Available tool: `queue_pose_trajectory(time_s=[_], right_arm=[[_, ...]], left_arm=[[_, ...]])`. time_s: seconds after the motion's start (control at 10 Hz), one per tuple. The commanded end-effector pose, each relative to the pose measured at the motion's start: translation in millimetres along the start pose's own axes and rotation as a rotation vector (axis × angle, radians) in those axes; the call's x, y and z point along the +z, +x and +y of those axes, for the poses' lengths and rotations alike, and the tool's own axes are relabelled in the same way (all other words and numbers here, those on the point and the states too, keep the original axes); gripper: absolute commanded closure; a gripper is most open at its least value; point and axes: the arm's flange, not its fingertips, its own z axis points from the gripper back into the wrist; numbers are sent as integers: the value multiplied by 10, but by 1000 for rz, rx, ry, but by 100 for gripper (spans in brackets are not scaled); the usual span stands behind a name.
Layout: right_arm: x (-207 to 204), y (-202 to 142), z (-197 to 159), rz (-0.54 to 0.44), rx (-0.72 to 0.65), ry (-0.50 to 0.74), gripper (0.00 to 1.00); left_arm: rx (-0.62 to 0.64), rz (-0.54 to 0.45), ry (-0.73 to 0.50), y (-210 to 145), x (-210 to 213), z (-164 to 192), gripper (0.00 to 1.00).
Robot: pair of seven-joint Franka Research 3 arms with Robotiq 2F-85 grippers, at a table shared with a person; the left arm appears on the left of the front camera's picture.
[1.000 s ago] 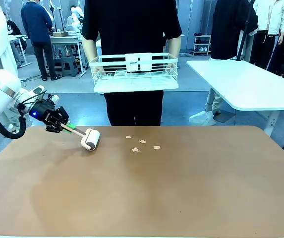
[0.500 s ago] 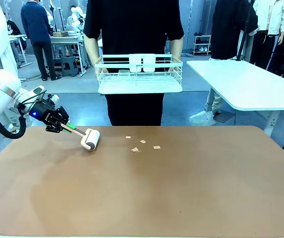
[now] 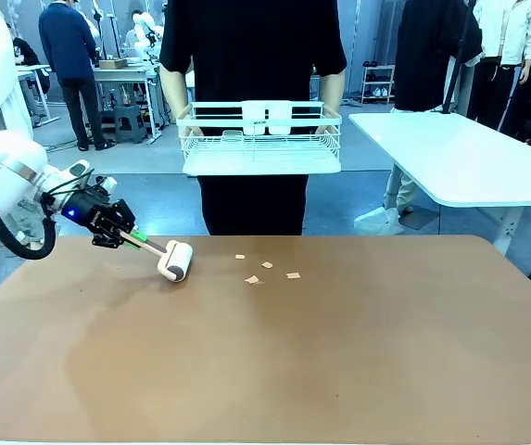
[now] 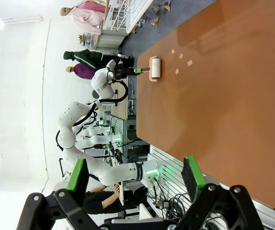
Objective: Clean the table.
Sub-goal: Clean the table with the Lint Roller when the human lifts the Dish drying rack.
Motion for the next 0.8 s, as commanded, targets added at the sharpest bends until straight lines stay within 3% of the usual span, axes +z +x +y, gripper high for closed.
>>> queue_pose_trajectory(time_s=[0.0, 0.2, 0.3, 0.7], right_arm=[[9, -24, 23, 3, 11, 12, 0], [9, -24, 23, 3, 11, 12, 0], [9, -24, 23, 3, 11, 12, 0], [9, -24, 23, 3, 11, 12, 0]], left_arm=[[-4, -79, 20, -105, -254, -134, 100], [-12, -85, -3, -149, -481, -256, 98], [-6, -83, -8, -141, -608, -303, 92], [24, -92, -46, -104, -1020, -514, 92]])
